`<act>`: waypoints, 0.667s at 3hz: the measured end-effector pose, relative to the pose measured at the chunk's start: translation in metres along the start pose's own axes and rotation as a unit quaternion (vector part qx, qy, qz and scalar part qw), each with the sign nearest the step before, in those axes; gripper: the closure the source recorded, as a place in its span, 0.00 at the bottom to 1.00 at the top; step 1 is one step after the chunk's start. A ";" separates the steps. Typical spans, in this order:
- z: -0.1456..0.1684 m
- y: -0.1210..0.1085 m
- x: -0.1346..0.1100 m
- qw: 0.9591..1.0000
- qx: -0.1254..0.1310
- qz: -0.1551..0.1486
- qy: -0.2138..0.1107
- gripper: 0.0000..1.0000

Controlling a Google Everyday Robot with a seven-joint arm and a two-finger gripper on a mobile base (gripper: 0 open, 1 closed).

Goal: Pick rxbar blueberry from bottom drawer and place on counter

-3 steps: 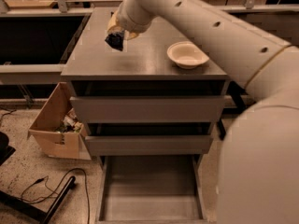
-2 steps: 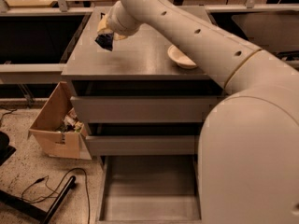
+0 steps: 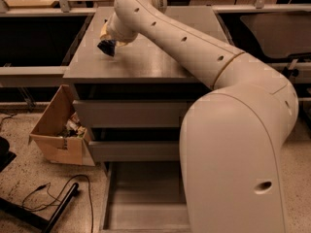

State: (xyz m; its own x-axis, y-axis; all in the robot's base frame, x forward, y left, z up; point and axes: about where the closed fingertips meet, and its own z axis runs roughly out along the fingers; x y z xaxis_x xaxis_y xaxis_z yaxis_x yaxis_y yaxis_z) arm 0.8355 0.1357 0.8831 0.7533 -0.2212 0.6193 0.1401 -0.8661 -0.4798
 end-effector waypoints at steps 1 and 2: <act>0.000 0.000 0.000 1.000 0.000 0.000 0.000 0.35; 0.000 0.000 0.000 1.000 0.000 0.000 0.000 0.12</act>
Offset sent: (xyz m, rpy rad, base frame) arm 0.0000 0.0000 0.0000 0.0000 0.0000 0.0000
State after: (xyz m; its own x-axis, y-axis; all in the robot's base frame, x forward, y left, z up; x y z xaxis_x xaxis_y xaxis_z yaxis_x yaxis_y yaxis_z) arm 0.8355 0.1358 0.8830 0.7534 -0.2211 0.6193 0.1401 -0.8661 -0.4798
